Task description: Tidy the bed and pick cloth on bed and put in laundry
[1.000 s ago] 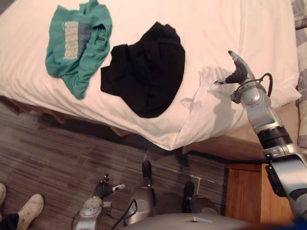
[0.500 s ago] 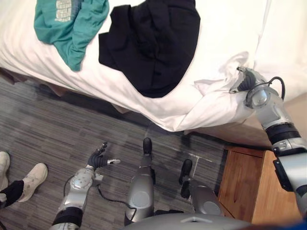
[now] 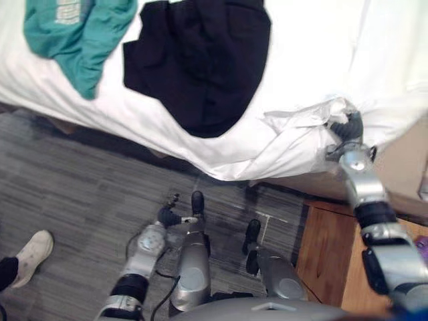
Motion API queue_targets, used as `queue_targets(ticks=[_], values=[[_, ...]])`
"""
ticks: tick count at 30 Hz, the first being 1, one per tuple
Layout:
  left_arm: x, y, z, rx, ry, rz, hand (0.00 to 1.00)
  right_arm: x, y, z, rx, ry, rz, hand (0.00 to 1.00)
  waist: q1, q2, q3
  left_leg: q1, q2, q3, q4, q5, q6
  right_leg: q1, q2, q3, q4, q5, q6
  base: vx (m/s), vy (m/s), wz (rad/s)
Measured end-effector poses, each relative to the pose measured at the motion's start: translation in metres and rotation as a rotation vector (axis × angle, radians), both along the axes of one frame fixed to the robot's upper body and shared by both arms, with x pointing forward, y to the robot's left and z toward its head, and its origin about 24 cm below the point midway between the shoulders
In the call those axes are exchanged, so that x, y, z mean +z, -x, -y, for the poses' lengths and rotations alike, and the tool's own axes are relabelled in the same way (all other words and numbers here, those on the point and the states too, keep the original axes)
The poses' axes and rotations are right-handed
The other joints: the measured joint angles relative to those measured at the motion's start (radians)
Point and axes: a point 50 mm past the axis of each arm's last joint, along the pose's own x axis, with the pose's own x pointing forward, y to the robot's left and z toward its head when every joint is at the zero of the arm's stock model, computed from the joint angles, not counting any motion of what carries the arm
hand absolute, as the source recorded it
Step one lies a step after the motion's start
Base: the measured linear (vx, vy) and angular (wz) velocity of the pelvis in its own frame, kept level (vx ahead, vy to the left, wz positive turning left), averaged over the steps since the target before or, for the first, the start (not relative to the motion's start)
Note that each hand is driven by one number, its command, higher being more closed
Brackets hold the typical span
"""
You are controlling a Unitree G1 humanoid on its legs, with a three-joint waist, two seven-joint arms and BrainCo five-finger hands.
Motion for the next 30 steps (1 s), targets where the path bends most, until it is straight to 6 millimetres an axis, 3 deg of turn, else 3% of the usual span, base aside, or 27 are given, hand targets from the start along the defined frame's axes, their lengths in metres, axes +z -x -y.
queue_targets(ticks=[5,6,9,14,19,24,27,30], values=[[-0.011,0.012,-0.005,0.067,-0.046,-0.074,0.00,-0.042,0.049,0.000,-0.090,-0.091,-0.054,1.00,-0.046,-0.020,-0.049,0.057,0.015,0.050,-0.002,-0.012,-0.014,0.021,0.009,0.060,0.007,-0.001,0.001,0.01,-0.018,-0.32],[-0.018,0.018,-0.005,0.087,-0.051,-0.112,0.00,-0.051,0.057,0.003,-0.109,-0.102,-0.078,0.00,-0.063,-0.016,-0.062,0.067,0.016,0.054,-0.004,-0.014,-0.015,0.027,0.010,0.067,0.009,-0.002,0.002,-0.02,-0.007,-0.17],[-0.032,0.036,-0.001,0.107,-0.039,-0.195,0.00,-0.070,0.075,0.003,-0.135,-0.097,-0.139,0.00,-0.083,-0.003,-0.105,0.103,0.018,0.072,-0.006,-0.026,-0.018,0.051,0.010,0.088,0.010,-0.015,0.017,-0.02,0.011,-0.16],[-0.047,0.061,-0.001,0.128,-0.030,-0.280,0.00,-0.092,0.091,-0.002,-0.188,-0.156,-0.200,0.00,-0.083,0.030,-0.156,0.119,0.016,0.104,-0.006,-0.047,-0.021,0.050,0.009,0.122,0.002,-0.014,0.021,0.00,0.010,-0.15],[-0.055,0.076,-0.001,0.162,0.005,-0.301,0.00,-0.120,0.115,0.005,-0.397,-0.403,-0.215,0.00,-0.087,0.044,-0.162,0.132,0.007,0.125,-0.006,-0.049,-0.013,0.063,-0.001,0.141,-0.005,-0.003,0.021,0.07,0.005,-0.10],[-0.060,0.086,0.008,0.261,0.091,-0.280,0.00,-0.128,0.144,0.017,-0.710,-0.702,-0.061,0.00,-0.086,0.073,-0.179,0.204,0.004,0.193,-0.006,-0.079,-0.015,0.106,-0.010,0.186,-0.005,-0.006,0.027,0.09,0.000,-0.29],[-0.064,0.093,0.022,0.296,0.155,-0.279,0.00,-0.128,0.180,0.039,-0.934,-0.718,0.016,0.00,-0.091,0.097,-0.194,0.228,0.012,0.227,-0.007,-0.107,-0.024,0.117,-0.015,0.205,-0.003,-0.007,0.028,0.05,0.007,-0.27],[-0.067,0.099,0.030,0.299,0.181,-0.289,0.00,-0.112,0.201,0.055,-1.010,-0.677,0.131,0.00,-0.119,0.100,-0.216,0.240,0.023,0.248,-0.007,-0.118,-0.022,0.120,-0.008,0.208,-0.002,-0.007,0.028,0.03,-0.018,-0.18]])
